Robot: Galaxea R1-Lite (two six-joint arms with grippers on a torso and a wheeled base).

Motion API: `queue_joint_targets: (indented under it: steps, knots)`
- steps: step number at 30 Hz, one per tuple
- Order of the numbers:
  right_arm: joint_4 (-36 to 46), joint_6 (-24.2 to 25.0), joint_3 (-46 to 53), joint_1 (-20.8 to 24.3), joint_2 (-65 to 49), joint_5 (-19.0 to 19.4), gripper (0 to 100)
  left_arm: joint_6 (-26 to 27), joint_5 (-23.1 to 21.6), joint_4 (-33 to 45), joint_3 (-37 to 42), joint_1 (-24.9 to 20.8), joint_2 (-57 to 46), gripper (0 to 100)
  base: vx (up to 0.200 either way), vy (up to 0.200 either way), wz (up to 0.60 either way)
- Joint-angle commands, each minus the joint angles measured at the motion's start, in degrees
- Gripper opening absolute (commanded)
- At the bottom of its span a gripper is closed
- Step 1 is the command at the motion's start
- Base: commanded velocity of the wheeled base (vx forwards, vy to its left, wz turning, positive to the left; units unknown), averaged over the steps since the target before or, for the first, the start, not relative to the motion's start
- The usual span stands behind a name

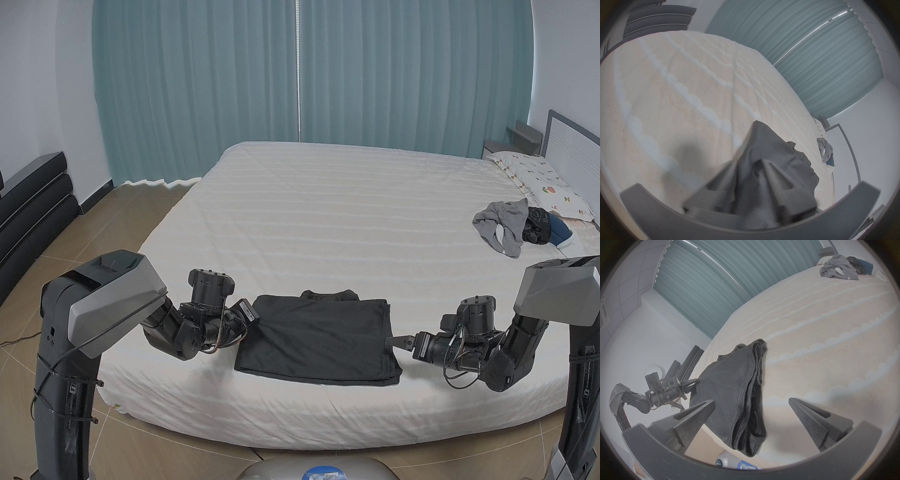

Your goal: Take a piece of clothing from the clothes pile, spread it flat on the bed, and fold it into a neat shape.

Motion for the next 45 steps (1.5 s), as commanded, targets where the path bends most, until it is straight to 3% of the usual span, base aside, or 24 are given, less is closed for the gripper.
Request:
queue_joint_targets:
  steps: [1, 13, 21, 28, 34, 40, 45]
  knots:
    - [-0.1, 0.0, 0.0, 0.3, 0.0, 0.0, 100, 0.0, 0.0, 0.0, 0.0, -0.1, -0.1, 100, 0.0, 0.0, 0.0]
    - [-0.1, 0.1, 0.4, 1.5, 0.1, 0.1, 100, -4.7, 0.0, -0.2, 1.6, 0.5, -1.9, 100, 0.0, 0.0, 0.0]
    - [-0.2, 0.1, -0.1, 1.5, -0.3, -0.3, 100, -8.5, -0.1, -0.7, 8.8, 3.7, -10.5, 100, 0.0, 0.0, 0.0]
    - [0.4, -0.1, -6.9, 1.8, 1.5, -7.0, 100, -7.8, 2.4, -0.7, 12.7, 6.1, -15.6, 100, 0.0, 0.0, 0.0]
    - [-1.6, -0.3, -5.1, 1.5, -2.6, -11.6, 100, -7.1, 3.1, -0.6, 17.1, 8.0, -25.2, 100, 0.0, 0.0, 0.0]
    - [-3.5, -1.1, 2.2, 0.4, -14.2, -12.3, 100, -1.9, 4.0, -0.7, 23.0, 9.0, -35.9, 100, 0.0, 0.0, 0.0]
    - [-3.6, -3.5, 8.3, 0.2, -24.6, -12.3, 100, 2.0, 8.0, -0.7, 27.4, 8.8, -44.3, 100, 0.0, 0.0, 0.0]
